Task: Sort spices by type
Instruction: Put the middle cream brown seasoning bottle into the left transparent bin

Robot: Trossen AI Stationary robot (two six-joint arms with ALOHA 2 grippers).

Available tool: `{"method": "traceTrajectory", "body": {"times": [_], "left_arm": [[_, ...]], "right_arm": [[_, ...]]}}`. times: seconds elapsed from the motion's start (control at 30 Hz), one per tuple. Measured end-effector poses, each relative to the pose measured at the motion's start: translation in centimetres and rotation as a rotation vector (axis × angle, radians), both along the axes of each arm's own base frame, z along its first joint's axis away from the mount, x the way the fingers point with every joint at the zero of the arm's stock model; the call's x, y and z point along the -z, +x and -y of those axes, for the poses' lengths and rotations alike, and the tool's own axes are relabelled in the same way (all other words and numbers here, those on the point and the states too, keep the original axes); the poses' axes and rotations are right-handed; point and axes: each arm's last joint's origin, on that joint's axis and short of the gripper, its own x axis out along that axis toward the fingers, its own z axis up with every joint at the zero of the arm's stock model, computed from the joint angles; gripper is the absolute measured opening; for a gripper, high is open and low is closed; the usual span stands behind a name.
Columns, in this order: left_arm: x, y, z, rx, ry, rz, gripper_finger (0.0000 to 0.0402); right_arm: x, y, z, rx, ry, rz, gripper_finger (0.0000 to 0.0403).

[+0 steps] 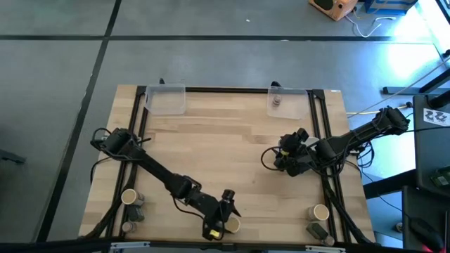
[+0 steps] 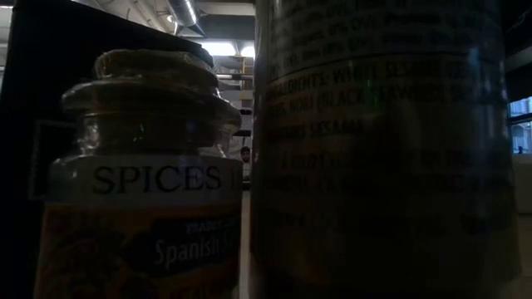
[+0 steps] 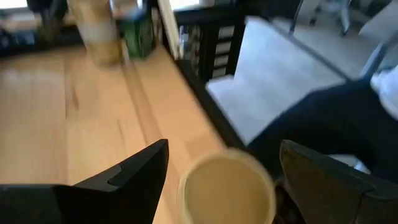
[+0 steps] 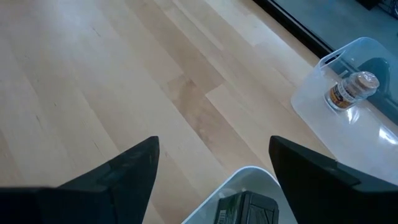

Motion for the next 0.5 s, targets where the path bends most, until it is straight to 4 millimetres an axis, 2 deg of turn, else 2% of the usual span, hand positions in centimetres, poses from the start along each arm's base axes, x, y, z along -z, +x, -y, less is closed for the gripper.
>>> {"method": "traceTrajectory", "body": {"times": [0.3,0.5], "left_arm": [[-0.49,0.15,0.07,0.004,-0.017,0.045,0.0298],[-0.09,-0.12,0.19,-0.008,-0.028,-0.010,0.0344]], "right_arm": [[0.00,0.00,0.00,0.000,0.000,0.000,0.0303],[0.00,0.00,0.00,0.000,0.000,0.000,0.0303]]}}
